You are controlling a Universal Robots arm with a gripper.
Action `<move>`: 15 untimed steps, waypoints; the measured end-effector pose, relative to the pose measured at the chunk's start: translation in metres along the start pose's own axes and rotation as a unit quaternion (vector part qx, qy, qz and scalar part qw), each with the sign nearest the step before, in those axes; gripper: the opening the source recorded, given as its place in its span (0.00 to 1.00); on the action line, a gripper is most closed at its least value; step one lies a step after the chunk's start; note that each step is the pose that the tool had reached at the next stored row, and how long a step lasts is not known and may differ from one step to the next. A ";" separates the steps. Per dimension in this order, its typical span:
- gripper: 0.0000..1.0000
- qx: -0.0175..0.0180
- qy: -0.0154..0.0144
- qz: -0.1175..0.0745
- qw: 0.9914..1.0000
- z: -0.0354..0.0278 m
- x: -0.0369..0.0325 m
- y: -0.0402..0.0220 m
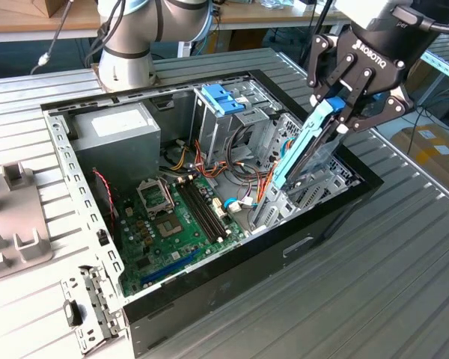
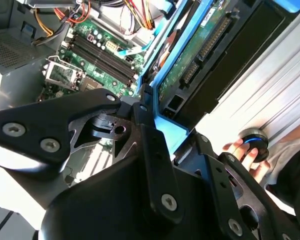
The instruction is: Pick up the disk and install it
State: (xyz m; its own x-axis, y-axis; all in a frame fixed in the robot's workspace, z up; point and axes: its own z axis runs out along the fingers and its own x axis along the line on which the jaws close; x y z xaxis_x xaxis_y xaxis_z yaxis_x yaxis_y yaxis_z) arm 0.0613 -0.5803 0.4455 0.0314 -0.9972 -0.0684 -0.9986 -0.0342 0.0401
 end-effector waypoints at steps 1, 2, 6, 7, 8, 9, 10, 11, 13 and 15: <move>0.37 0.000 0.000 0.003 1.000 0.0005 0.0001 -0.0003; 0.37 0.000 0.000 0.005 1.000 0.0011 0.0005 -0.0015; 0.37 0.000 0.000 0.006 1.000 0.0015 0.0029 -0.0091; 0.37 0.000 0.000 0.006 1.000 0.0017 0.0037 -0.0108; 0.37 -0.001 0.000 0.006 1.000 0.0018 0.0042 -0.0118; 0.37 -0.001 0.000 0.006 1.000 0.0021 0.0050 -0.0122; 0.37 -0.001 0.000 0.007 1.000 0.0029 0.0063 -0.0121; 0.37 -0.001 0.000 0.007 1.000 0.0037 0.0083 -0.0122; 0.37 -0.001 0.000 0.007 1.000 0.0046 0.0099 -0.0125; 0.37 -0.001 0.000 0.007 1.000 0.0052 0.0103 -0.0130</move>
State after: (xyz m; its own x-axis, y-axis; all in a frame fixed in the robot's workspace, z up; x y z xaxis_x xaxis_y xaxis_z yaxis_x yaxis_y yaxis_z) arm 0.0743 -0.5898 0.4392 0.0179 -0.9975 -0.0683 -0.9989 -0.0208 0.0423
